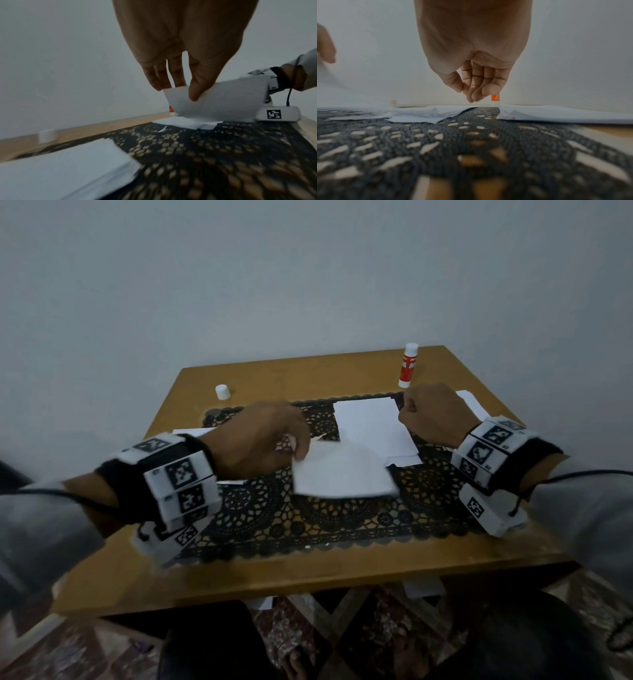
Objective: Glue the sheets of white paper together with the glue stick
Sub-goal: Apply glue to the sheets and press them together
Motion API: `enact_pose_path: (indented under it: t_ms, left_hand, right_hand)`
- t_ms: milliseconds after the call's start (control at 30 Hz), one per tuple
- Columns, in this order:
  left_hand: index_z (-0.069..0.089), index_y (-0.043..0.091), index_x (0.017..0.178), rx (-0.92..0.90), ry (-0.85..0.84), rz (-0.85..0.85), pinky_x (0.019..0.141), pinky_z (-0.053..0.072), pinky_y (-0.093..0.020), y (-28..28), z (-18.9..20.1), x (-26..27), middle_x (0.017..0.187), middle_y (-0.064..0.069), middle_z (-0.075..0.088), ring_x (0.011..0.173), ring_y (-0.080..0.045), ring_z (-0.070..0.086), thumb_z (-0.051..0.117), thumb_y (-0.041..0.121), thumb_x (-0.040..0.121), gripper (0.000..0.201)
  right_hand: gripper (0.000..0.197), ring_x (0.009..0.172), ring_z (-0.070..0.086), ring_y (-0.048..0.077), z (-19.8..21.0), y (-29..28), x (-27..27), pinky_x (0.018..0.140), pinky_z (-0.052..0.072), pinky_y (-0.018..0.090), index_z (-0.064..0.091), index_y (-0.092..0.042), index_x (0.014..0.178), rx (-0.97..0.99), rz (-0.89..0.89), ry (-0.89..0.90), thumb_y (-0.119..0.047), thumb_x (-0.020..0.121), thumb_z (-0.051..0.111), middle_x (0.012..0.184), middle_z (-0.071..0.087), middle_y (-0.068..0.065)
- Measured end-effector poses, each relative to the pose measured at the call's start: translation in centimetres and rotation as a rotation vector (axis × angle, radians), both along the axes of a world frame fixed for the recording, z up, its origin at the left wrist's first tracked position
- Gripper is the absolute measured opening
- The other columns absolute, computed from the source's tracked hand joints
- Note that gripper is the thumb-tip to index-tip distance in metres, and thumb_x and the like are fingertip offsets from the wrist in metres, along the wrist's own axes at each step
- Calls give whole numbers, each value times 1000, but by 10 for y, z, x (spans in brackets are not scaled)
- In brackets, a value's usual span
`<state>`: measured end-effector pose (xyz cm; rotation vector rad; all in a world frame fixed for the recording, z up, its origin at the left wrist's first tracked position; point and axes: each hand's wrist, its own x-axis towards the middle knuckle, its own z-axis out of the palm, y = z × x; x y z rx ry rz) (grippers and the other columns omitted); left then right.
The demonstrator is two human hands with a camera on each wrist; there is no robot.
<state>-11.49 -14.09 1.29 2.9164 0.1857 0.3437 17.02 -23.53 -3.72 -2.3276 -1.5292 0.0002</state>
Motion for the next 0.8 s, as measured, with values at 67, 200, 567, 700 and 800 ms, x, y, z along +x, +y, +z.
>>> enact_pose_path:
  t_ms: [67,200,567,700,800]
  left_hand:
    - [66,24,71,-2,71,17,78,46,-30,6,-8,-20,93,5,67,90,-17,60,65,5,73,19]
    - [64,28,76,-54,316,83,93,46,-31,11,-23,-43,108,8,66,105,-12,55,62,-2,78,30]
    - [65,28,121,13,412,88,97,26,-7,5,-31,-37,130,8,53,121,-6,44,51,4,87,44]
    - [74,23,104,38,333,39,91,46,-24,-1,-28,-36,112,0,63,105,-15,58,46,12,82,37]
    - [77,22,97,89,425,26,85,52,-29,0,-27,-36,101,-2,66,97,-19,59,43,20,76,39]
  right_hand:
    - [28,72,54,27,-1,1,0,58,33,30,44,-17,62,1,6,5,-17,87,56,76,57,9]
    - [37,74,49,23,-1,4,3,64,33,31,36,-25,59,2,15,2,-15,87,58,78,52,6]
    - [20,72,66,32,11,66,60,69,59,43,65,-3,97,-8,-218,342,-20,86,63,92,69,20]
    - [12,76,64,28,11,86,72,76,55,39,60,-17,78,-6,-257,411,-20,81,70,89,67,11]
    - [14,87,69,33,2,97,92,80,58,47,57,-28,72,-5,-254,331,-32,71,71,95,71,13]
